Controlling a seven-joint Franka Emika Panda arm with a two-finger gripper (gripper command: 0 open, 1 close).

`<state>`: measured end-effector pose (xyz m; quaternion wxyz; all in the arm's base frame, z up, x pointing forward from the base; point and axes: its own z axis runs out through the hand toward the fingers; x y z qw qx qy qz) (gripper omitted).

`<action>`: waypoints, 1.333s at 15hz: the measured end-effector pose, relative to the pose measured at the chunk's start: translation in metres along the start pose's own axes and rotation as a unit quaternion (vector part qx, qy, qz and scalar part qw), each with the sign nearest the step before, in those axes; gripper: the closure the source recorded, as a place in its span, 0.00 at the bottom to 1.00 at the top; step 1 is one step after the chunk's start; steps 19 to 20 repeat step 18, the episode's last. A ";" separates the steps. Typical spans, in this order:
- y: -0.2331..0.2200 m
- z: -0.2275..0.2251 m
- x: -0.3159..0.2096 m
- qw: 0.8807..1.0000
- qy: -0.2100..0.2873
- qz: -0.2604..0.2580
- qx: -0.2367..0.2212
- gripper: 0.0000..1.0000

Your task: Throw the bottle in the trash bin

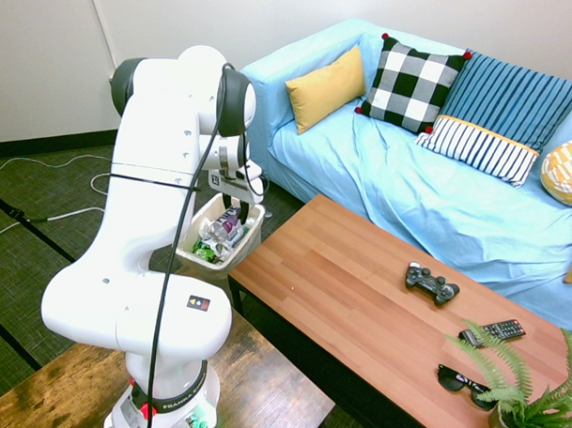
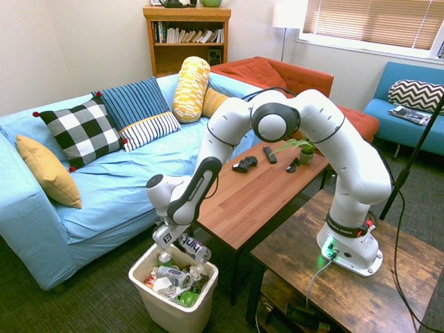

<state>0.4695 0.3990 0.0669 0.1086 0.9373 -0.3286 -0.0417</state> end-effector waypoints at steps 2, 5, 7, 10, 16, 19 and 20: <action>-0.016 0.016 -0.017 1.000 0.002 -0.009 0.001 0.00; -0.028 0.023 -0.033 1.000 0.013 -0.018 0.004 0.00; -0.032 0.027 -0.038 1.000 0.018 -0.020 0.007 0.00; -0.033 0.038 -0.046 1.000 0.022 -0.019 0.010 0.00; -0.029 0.045 -0.056 0.999 0.033 -0.001 0.003 0.00; -0.026 0.032 -0.066 0.999 0.037 0.000 0.008 0.00; -0.026 0.032 -0.066 0.999 0.037 0.000 0.008 0.00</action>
